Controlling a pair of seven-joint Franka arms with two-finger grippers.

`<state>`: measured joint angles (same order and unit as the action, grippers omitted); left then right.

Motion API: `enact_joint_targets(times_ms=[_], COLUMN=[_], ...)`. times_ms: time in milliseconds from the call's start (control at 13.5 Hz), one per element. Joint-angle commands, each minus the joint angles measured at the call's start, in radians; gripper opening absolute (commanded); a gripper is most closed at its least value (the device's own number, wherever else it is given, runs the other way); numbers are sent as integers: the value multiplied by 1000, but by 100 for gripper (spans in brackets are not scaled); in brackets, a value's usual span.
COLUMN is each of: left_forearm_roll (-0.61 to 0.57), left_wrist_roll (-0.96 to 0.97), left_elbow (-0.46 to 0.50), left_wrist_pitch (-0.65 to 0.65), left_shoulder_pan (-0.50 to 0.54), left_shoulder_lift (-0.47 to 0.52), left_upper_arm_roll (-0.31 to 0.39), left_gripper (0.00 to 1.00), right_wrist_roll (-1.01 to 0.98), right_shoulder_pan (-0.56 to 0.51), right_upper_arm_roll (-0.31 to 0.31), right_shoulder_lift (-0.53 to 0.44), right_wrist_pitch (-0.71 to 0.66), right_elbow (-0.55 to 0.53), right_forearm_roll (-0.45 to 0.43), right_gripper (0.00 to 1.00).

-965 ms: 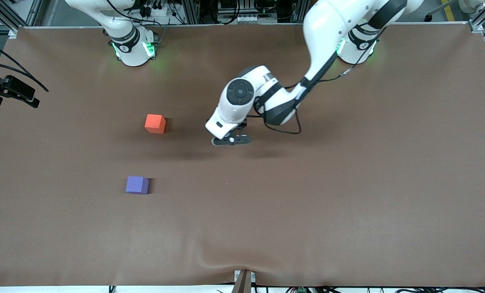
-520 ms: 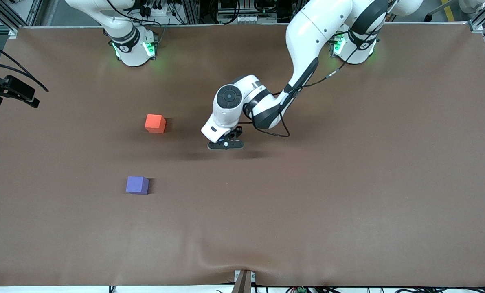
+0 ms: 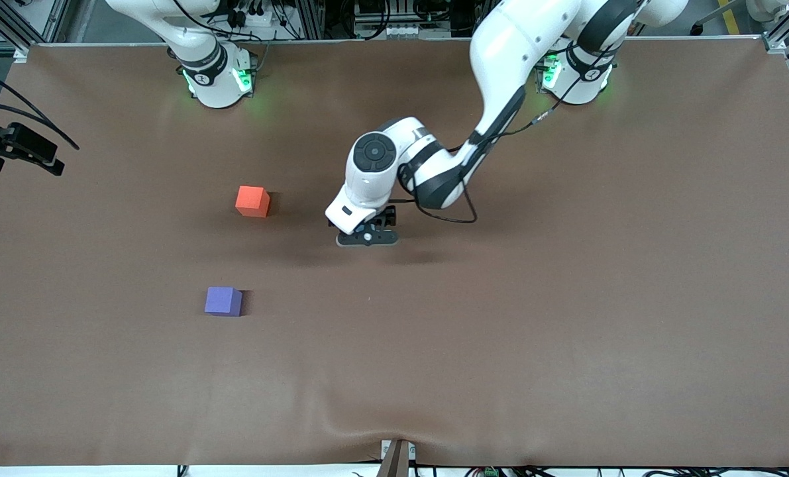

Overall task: Place blue block between orange and purple blocks
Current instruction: 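Set the blue cube mid-table while the right gripper reaches toward it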

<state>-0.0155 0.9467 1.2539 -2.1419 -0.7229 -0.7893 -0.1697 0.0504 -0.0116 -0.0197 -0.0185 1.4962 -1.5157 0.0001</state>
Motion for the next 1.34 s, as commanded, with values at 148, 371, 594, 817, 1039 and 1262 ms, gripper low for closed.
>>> enact_joint_targets(times_ms=[148,371,594,817,1039,1262], left_forearm_roll=[-10,-112,-100,-103,-34,6], left_wrist_roll=[-101,-213,-340,-469,-601,-640], left_elbow=[44,44,44,47,120,255], left_wrist_pitch=[412,568,577,640,657,657], left_shoulder_pan=[166,270,394,524,680,750], left_shoulder_lift=[275,384,461,557,674,815], left_upper_arm_roll=[9,6,-2,-1,-7,-7], left_gripper=[100,100,100,100,100,100], right_wrist_roll=[-3,-11,-12,-8,31,274], right_shoulder_pan=[5,39,85,162,292,461], right_upper_arm_roll=[17,17,15,15,15,15], right_shoulder_lift=[-14,15,81,109,214,348], right_wrist_pitch=[-2,1,-4,15,123,260], right_elbow=[-8,-5,-5,-3,-3,-6], right_forearm_roll=[14,11,0,3,12,12], right_gripper=[100,100,100,100,100,100])
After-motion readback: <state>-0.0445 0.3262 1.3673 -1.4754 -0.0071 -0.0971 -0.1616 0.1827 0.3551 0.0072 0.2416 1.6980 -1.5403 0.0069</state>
